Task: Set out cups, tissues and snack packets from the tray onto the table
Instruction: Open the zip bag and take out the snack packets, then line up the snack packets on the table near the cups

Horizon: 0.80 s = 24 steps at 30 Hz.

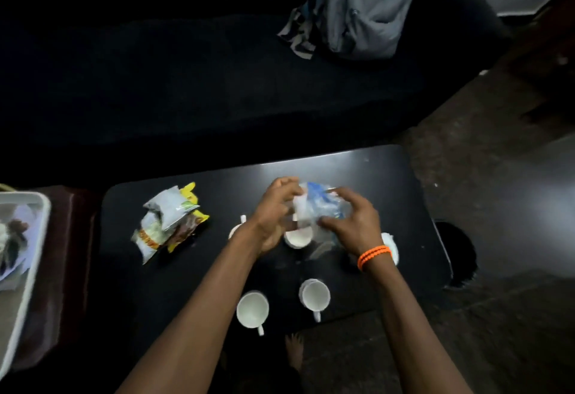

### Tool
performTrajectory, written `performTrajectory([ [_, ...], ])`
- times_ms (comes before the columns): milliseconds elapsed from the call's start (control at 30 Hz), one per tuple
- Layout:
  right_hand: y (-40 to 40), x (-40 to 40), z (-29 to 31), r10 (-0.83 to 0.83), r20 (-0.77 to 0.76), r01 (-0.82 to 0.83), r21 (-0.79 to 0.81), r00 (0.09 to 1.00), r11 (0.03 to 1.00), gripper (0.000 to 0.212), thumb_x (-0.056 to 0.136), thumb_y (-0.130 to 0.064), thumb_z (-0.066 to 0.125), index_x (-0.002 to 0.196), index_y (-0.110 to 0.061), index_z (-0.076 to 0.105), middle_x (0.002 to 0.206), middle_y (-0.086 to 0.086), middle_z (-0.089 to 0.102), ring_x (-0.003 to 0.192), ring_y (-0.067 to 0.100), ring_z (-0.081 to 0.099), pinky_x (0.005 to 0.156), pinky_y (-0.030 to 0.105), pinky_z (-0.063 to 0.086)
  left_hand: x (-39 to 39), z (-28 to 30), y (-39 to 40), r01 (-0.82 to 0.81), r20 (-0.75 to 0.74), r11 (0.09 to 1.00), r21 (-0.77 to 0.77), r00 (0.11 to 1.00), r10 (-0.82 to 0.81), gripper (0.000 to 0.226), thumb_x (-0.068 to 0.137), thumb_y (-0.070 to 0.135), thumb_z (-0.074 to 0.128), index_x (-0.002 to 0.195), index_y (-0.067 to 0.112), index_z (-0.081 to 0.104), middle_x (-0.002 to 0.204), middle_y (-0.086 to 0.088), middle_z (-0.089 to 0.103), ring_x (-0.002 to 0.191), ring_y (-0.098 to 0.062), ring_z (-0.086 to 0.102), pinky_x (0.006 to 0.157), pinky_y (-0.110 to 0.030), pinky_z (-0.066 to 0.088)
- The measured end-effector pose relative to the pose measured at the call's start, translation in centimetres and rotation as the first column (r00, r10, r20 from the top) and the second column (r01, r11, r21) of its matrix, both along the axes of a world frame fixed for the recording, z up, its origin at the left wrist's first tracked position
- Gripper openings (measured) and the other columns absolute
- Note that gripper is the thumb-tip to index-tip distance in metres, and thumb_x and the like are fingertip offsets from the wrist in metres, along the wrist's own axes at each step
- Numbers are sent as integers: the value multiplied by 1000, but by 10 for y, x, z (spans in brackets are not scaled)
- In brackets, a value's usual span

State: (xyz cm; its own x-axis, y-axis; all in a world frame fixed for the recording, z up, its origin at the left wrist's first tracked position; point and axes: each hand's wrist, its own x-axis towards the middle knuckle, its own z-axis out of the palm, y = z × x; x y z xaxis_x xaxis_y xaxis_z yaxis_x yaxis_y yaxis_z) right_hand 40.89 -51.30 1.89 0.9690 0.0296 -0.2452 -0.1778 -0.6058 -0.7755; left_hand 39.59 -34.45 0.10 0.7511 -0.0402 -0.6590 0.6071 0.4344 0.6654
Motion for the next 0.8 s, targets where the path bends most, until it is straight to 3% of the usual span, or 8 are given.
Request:
performTrajectory([
  [133,-51,0,6,-267,-36,269,76,963,960,29,68,-5,87,93,-15,75,88,1,76,80,16,70,80,38,59,19,-4,-43,272,3,961,58,962,-272,30,91,26,69,119,34,69,111,2,74,94,-15,71,72,-44,64],
  [200,-75,-4,8,-193,-35,190,-82,981,978,39,74,-20,87,110,-14,75,107,6,76,100,23,70,94,39,55,25,-3,-77,279,34,960,6,960,-279,19,96,12,65,107,24,75,100,-8,76,69,-13,73,58,-35,62],
  [267,-103,-8,14,-85,-105,57,-242,991,969,57,71,-39,86,121,-19,71,124,4,68,116,24,60,104,35,48,33,-6,-112,240,55,958,154,966,-251,17,92,3,68,97,19,74,94,-12,72,53,-8,66,46,-21,51],
  [367,-141,-12,25,-5,-205,-29,-162,979,986,52,55,-58,79,97,-30,68,105,0,68,97,14,63,81,28,49,40,-4,-160,254,104,917,308,949,-298,19,85,1,77,84,19,74,77,2,76,64,-13,67,49,-21,52],
  [467,-177,-19,25,-297,-72,292,-71,952,954,51,68,-36,87,109,-22,59,103,4,70,86,15,66,67,16,47,47,7,-206,366,152,910,197,905,-397,12,84,5,80,91,15,77,84,0,77,81,-20,74,72,-38,64],
  [567,-220,-25,26,-526,255,556,-58,811,829,51,77,-13,79,124,-14,58,107,9,70,94,26,68,77,18,51,55,26,-250,479,208,870,118,845,-493,12,89,16,77,101,18,77,93,1,77,86,-15,75,82,-37,63],
  [700,-284,-23,22,-547,632,755,-94,549,649,53,77,-13,66,129,-14,57,116,11,59,103,30,61,90,31,48,59,35,-287,520,229,815,256,786,-574,20,93,23,73,113,19,75,98,2,75,93,-12,72,79,-31,57],
  [800,-330,-11,3,-504,667,803,-252,548,540,59,77,-26,66,134,-16,52,123,9,54,110,34,58,93,40,51,55,30,-296,506,208,816,278,798,-565,19,94,20,71,112,15,74,95,1,74,93,-16,70,75,-29,56],
])
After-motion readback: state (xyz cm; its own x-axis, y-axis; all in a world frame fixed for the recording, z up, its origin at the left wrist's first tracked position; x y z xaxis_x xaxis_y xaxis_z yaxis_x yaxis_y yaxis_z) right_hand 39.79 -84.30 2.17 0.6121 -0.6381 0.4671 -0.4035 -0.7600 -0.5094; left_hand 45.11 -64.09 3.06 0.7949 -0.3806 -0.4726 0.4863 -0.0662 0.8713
